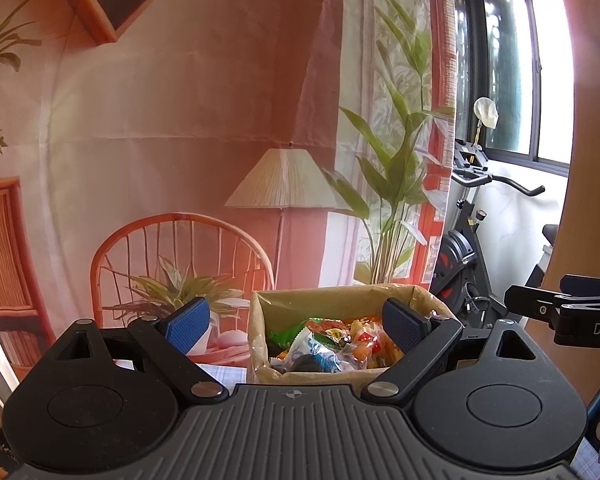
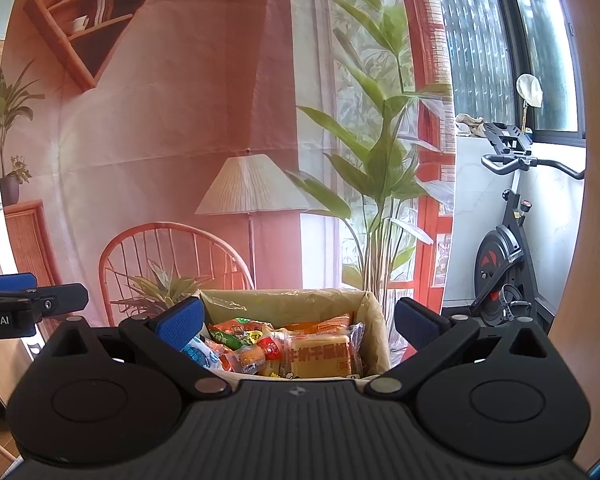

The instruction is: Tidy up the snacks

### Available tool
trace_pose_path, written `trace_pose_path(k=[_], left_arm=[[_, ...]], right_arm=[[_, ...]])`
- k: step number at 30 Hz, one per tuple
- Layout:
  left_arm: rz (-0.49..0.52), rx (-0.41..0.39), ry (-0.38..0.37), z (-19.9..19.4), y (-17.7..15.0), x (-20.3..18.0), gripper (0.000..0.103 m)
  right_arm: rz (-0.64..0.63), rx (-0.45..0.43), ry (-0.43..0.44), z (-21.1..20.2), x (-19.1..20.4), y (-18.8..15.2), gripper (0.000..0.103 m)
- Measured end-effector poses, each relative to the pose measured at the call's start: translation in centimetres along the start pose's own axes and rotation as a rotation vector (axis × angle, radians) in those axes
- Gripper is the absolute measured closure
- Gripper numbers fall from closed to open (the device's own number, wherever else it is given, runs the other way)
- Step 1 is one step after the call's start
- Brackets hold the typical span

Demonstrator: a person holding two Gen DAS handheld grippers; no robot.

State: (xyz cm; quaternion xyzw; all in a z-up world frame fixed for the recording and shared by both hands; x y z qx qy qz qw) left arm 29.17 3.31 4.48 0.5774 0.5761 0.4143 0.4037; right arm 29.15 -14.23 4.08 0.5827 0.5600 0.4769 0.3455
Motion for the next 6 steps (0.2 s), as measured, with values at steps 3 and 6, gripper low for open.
trace_pose_path(k=[3,6], left_arm=[[0.0,-0.001,-0.001,-0.03,-0.08,0.0,0.009],[-0.003,0.002,0.0,-0.05,-0.15,0.01,0.009]], right_arm=[[0.0,0.0,0.0,0.0,-0.03,0.01,0.0],[0.002,0.001,-0.001,-0.01,-0.11,-0.02,0.0]])
Point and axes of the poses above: each gripper's, at about its wrist camera, not at the fingertips, and z roughly the way its jaws point, x to its left, y to its top, the point moved 8 cm from there along z, roughly the way its jaws point, and after that the axes turned 7 degrees about y, right-handed, at the moved point
